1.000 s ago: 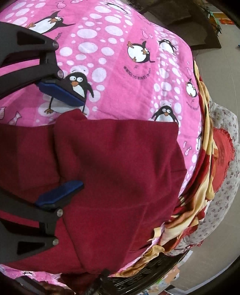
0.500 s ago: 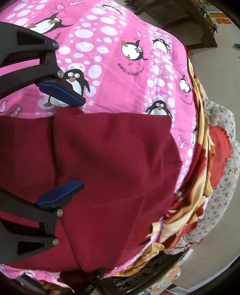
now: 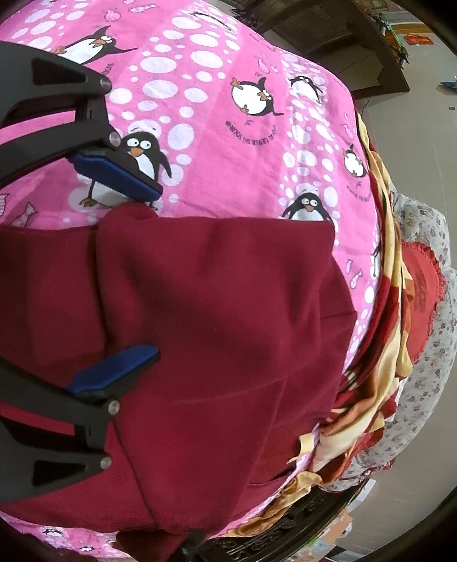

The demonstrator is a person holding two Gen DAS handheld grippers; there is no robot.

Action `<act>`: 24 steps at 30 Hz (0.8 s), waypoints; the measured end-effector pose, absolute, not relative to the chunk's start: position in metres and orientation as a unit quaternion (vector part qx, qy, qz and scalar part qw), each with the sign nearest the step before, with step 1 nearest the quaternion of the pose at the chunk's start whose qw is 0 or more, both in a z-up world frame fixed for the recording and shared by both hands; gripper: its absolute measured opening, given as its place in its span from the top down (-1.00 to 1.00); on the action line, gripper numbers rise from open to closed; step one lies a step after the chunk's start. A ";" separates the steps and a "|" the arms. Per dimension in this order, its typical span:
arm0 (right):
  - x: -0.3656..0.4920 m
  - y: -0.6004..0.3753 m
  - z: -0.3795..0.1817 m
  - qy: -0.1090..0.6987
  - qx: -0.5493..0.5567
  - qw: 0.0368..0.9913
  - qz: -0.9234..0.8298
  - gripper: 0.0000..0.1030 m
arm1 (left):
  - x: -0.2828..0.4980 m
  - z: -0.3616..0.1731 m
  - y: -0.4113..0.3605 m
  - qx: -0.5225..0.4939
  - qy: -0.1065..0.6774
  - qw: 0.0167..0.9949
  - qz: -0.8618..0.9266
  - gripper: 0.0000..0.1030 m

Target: Fold small clothes

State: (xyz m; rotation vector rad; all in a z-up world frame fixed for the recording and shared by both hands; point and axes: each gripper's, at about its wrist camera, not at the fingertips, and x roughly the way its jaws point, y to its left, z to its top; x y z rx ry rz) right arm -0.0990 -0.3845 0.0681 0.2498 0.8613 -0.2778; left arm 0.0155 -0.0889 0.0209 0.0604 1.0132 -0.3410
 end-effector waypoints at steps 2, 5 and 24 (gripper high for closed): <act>-0.087 -0.387 0.047 0.447 0.116 0.875 -0.144 0.27 | 0.014 0.023 -0.089 0.029 0.486 0.858 -0.162 -0.69; -0.090 -0.391 0.046 0.444 0.134 0.874 -0.145 0.27 | 0.009 0.032 -0.089 0.030 0.484 0.858 -0.171 -0.69; -0.119 -0.377 0.048 0.451 0.147 0.869 -0.137 0.07 | -0.018 0.055 -0.092 0.011 0.467 0.865 -0.185 -0.70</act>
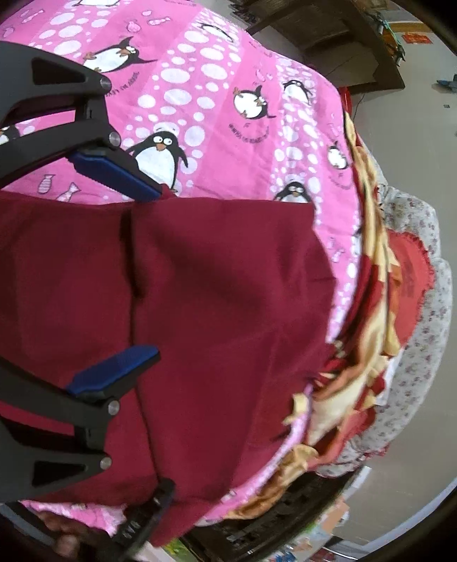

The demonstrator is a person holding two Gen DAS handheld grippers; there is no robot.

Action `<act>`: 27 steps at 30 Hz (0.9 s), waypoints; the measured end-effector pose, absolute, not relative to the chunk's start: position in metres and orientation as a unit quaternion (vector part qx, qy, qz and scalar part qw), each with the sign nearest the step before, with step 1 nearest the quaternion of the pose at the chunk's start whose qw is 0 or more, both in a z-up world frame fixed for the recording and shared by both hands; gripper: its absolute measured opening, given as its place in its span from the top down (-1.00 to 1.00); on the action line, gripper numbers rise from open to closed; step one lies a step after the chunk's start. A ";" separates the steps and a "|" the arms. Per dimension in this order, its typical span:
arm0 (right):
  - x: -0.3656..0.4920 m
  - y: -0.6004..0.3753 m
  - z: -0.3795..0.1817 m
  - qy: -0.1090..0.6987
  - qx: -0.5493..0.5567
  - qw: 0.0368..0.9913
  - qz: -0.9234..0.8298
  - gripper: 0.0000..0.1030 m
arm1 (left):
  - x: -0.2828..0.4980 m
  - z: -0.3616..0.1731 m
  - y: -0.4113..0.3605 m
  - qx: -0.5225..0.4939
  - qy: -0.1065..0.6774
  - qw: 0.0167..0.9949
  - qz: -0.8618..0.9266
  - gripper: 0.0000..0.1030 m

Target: Fold small clothes

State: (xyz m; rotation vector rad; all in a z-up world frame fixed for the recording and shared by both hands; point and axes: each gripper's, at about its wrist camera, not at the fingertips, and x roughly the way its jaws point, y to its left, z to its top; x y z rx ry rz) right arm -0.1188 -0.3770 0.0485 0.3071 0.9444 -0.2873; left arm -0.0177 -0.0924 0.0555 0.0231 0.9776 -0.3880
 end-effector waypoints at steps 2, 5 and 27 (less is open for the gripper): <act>-0.122 -0.375 0.049 0.451 0.150 0.869 -0.136 0.06 | -0.022 0.063 -0.093 0.011 0.456 0.869 -0.193 -0.70; -0.134 -0.373 0.057 0.444 0.164 0.872 -0.126 0.06 | -0.024 0.062 -0.099 0.022 0.455 0.868 -0.200 -0.70; -0.328 -0.558 0.037 0.282 0.464 0.797 -0.266 -0.45 | -0.028 0.040 -0.111 0.024 0.493 0.844 -0.208 -0.80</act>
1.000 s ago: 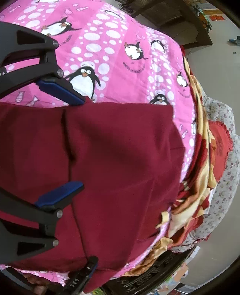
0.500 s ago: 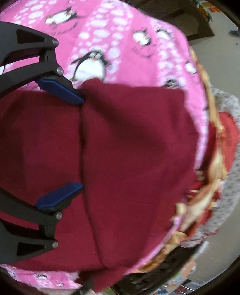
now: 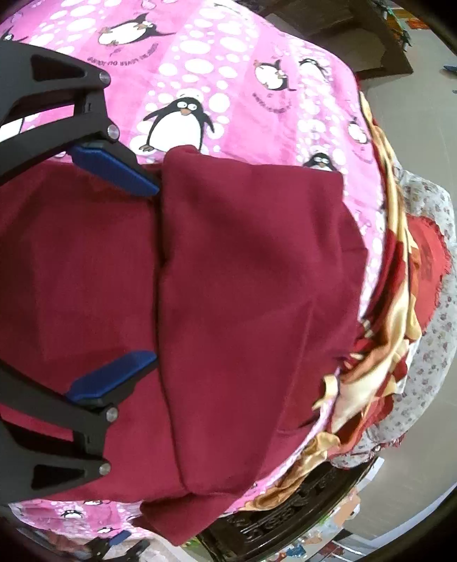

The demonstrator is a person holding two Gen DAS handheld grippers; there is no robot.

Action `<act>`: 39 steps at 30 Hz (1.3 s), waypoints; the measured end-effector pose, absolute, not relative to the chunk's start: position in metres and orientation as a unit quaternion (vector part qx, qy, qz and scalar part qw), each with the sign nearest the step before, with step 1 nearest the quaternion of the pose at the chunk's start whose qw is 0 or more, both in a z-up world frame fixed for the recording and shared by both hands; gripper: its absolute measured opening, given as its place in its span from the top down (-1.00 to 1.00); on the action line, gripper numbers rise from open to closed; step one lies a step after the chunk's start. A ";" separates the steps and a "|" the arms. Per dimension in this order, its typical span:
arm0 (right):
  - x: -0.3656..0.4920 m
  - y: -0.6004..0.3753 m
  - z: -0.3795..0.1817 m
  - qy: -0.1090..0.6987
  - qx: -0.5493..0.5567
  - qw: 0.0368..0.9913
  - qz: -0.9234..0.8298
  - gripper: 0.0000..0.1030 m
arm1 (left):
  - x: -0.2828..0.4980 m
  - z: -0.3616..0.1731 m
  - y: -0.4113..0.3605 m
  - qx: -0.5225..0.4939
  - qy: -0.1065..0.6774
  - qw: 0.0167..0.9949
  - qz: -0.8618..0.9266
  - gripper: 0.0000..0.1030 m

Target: Fold small clothes

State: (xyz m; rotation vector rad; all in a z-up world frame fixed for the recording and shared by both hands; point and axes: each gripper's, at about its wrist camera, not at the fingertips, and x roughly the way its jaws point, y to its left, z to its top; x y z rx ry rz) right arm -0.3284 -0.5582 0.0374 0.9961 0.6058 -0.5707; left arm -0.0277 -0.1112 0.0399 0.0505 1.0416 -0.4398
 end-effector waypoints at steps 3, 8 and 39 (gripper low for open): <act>-0.328 -0.580 0.018 0.249 0.532 0.766 -0.259 -0.45 | -0.035 0.048 -0.113 0.034 0.486 0.847 -0.214 -0.80; -0.321 -0.591 -0.007 0.226 0.610 0.716 -0.253 -0.45 | -0.037 0.052 -0.113 0.039 0.482 0.848 -0.215 -0.80; -0.247 -0.550 0.212 0.139 0.349 0.909 -0.180 0.49 | -0.034 0.066 -0.090 -0.008 0.471 0.858 -0.205 -0.80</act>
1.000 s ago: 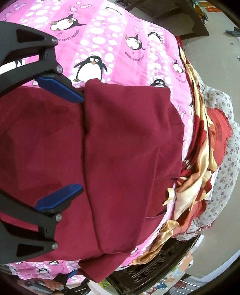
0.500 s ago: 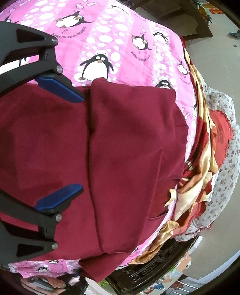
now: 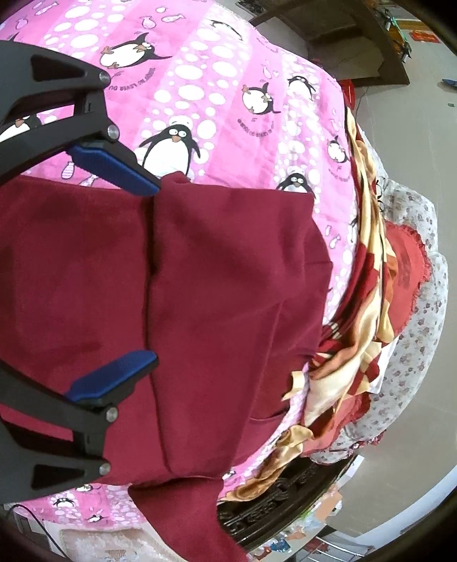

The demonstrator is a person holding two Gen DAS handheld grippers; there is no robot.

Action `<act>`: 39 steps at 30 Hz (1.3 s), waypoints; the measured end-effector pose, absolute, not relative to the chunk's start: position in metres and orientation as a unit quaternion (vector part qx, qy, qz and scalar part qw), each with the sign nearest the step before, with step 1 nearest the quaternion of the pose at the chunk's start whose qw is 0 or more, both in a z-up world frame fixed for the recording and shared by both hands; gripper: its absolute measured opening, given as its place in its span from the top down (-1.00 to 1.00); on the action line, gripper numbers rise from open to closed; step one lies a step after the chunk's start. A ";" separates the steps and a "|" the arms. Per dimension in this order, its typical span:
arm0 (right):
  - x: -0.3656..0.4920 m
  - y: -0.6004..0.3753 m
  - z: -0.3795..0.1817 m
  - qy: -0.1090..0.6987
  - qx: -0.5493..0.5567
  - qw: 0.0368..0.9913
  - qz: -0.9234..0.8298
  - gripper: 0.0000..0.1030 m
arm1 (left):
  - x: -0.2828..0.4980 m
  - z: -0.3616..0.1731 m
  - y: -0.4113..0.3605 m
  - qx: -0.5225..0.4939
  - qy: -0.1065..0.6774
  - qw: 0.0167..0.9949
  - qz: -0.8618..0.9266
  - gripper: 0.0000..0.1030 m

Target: Fold small clothes

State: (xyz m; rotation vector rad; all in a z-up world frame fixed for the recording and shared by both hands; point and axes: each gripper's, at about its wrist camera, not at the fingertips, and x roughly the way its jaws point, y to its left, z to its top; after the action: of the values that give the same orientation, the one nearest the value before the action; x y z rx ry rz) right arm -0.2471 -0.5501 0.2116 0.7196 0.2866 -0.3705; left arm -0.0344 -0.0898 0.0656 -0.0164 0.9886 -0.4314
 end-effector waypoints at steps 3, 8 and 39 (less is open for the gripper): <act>-0.215 -0.504 0.237 0.139 0.324 0.931 -0.094 0.49 | -0.035 0.072 -0.086 -0.013 0.463 0.861 -0.208 -0.80; -0.156 -0.419 0.223 0.202 0.279 0.939 0.021 0.49 | -0.033 0.080 -0.077 -0.026 0.454 0.865 -0.210 -0.80; -0.190 -0.392 0.068 0.382 0.325 0.864 0.031 -0.17 | -0.021 0.068 -0.107 -0.036 0.459 0.852 -0.249 -0.79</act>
State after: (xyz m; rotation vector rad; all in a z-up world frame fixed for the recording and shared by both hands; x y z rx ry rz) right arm -0.1901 -0.3924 0.0679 0.6811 0.8010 0.0644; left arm -0.0209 -0.1066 0.0680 -0.0759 0.9661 -0.5245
